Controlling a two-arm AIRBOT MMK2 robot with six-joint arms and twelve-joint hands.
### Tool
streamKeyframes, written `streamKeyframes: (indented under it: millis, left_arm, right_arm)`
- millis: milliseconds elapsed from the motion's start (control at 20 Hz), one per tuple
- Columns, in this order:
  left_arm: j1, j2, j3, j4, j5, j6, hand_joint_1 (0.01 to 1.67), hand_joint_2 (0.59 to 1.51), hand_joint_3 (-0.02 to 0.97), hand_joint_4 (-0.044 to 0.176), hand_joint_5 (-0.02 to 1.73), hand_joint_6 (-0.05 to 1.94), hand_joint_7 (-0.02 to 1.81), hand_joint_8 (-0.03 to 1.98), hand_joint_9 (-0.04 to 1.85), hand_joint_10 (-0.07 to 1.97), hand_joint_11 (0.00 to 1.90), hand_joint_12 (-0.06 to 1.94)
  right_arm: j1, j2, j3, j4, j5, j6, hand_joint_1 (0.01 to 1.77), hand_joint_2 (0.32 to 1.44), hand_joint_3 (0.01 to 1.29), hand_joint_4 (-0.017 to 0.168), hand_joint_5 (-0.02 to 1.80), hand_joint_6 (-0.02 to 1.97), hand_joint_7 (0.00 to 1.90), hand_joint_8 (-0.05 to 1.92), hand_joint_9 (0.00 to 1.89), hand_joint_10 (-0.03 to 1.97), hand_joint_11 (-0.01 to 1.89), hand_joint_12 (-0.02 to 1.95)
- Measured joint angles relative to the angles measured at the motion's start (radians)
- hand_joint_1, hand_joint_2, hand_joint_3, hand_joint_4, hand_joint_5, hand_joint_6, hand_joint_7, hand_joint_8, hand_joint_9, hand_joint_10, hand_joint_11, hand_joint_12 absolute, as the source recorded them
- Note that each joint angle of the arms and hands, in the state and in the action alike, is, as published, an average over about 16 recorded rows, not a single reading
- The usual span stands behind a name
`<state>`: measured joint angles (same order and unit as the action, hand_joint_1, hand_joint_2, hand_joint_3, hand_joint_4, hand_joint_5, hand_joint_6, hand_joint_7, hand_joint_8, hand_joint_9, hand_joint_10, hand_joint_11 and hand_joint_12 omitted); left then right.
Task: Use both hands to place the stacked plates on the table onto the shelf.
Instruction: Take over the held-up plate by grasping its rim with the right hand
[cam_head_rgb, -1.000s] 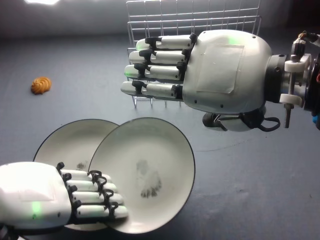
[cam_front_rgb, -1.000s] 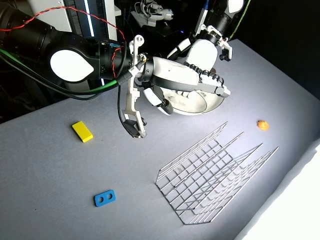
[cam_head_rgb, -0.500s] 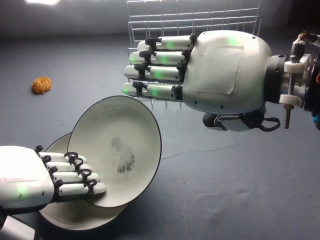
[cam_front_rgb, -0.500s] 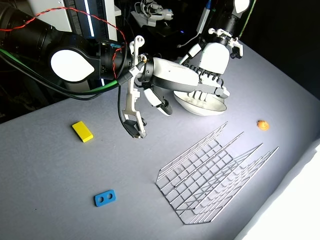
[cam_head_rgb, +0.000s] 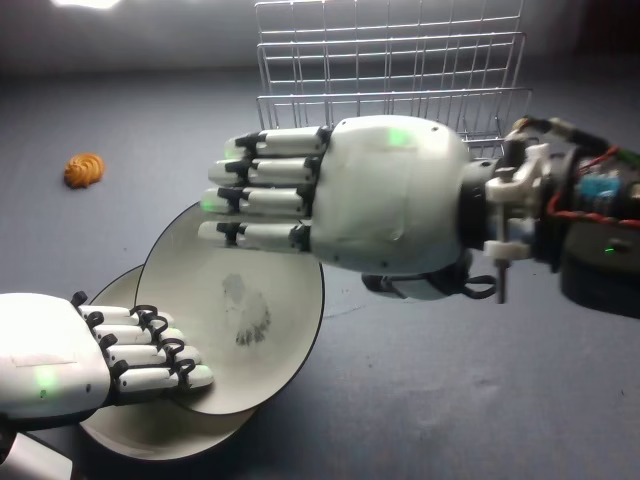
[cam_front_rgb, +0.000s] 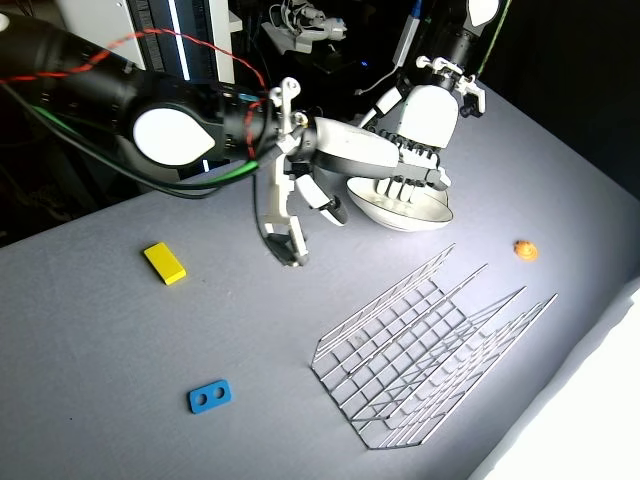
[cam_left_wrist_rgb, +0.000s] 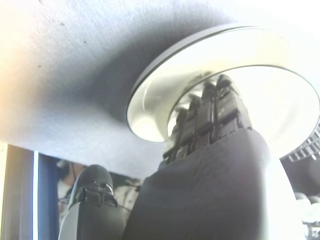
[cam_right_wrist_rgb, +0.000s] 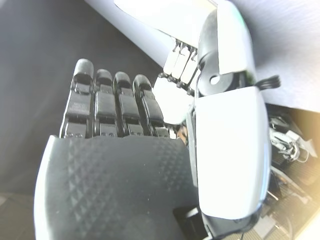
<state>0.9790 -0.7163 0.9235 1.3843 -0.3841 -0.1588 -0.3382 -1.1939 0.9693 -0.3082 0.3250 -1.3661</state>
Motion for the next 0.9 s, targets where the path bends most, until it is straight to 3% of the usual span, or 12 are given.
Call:
streamKeyframes:
  millis: [500, 900]
  left_arm:
    - [0.006, -0.004, -0.003, -0.014, -0.004, 0.0, 0.02, 1.096, 0.018, -0.002, -0.01, -0.05, -0.02, -0.03, -0.01, -0.02, 0.01, -0.04]
    - [0.009, -0.004, -0.002, -0.021, -0.006, 0.0, 0.02, 1.099, 0.018, -0.002, -0.01, -0.05, -0.02, -0.03, -0.01, -0.02, 0.01, -0.04]
  right_arm:
    - [-0.022, -0.165, 0.119, 0.001, -0.007, -0.044, 1.18, 0.88, 0.02, 0.002, 0.03, 0.02, 0.02, 0.01, 0.02, 0.01, 0.01, 0.18]
    - [-0.034, -0.246, 0.187, 0.001, -0.008, -0.066, 1.15, 0.84, 0.02, 0.001, 0.01, 0.02, 0.02, 0.01, 0.02, 0.01, 0.01, 0.05]
